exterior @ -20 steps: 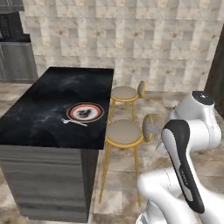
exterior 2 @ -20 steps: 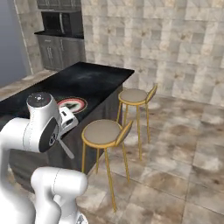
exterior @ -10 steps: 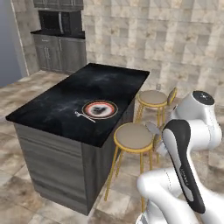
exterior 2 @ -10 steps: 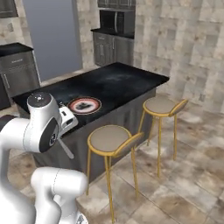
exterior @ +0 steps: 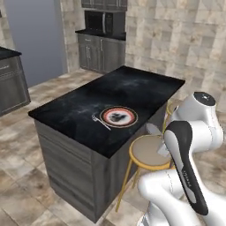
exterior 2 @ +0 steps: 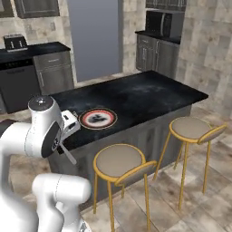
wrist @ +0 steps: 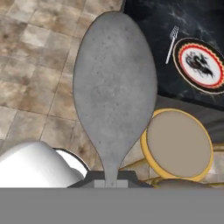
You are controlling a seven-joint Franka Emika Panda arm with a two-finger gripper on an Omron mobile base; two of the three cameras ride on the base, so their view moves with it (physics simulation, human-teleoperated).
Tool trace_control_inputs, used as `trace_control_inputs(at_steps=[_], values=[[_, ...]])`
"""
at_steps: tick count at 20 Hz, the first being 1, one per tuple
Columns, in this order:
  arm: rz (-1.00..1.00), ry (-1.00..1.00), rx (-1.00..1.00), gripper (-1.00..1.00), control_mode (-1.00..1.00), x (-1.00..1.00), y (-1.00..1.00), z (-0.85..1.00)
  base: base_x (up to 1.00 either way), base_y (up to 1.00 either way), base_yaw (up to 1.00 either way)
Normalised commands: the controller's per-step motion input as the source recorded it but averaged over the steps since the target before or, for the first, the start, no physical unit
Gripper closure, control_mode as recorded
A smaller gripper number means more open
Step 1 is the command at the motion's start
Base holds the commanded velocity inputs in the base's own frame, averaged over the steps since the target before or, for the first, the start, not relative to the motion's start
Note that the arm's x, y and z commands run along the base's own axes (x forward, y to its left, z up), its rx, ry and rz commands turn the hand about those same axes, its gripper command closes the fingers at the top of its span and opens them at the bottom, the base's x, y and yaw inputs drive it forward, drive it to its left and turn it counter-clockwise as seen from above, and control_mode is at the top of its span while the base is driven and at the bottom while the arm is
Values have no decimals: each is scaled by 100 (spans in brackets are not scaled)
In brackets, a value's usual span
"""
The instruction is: Take the fork and place it on the left side of the plate. Then take the spoon and place it on the right side of the plate. Make sure they're directly next to the plate.
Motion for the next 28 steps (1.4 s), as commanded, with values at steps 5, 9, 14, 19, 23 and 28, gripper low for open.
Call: trace_control_inputs(at_steps=[5, 9, 14, 19, 23, 28], values=[[0, 0, 0, 100, 100, 0, 0, 0, 29, -1, 29], [0, 0, 0, 100, 100, 0, 0, 0, 4, -1, 37], [0, 0, 0, 100, 100, 0, 0, 0, 15, -6, 49], [0, 0, 0, 100, 100, 0, 0, 0, 8, -20, 48], [0, 0, 0, 100, 100, 0, 0, 0, 0, -32, 48], [0, 0, 0, 100, 100, 0, 0, 0, 3, -36, 45]])
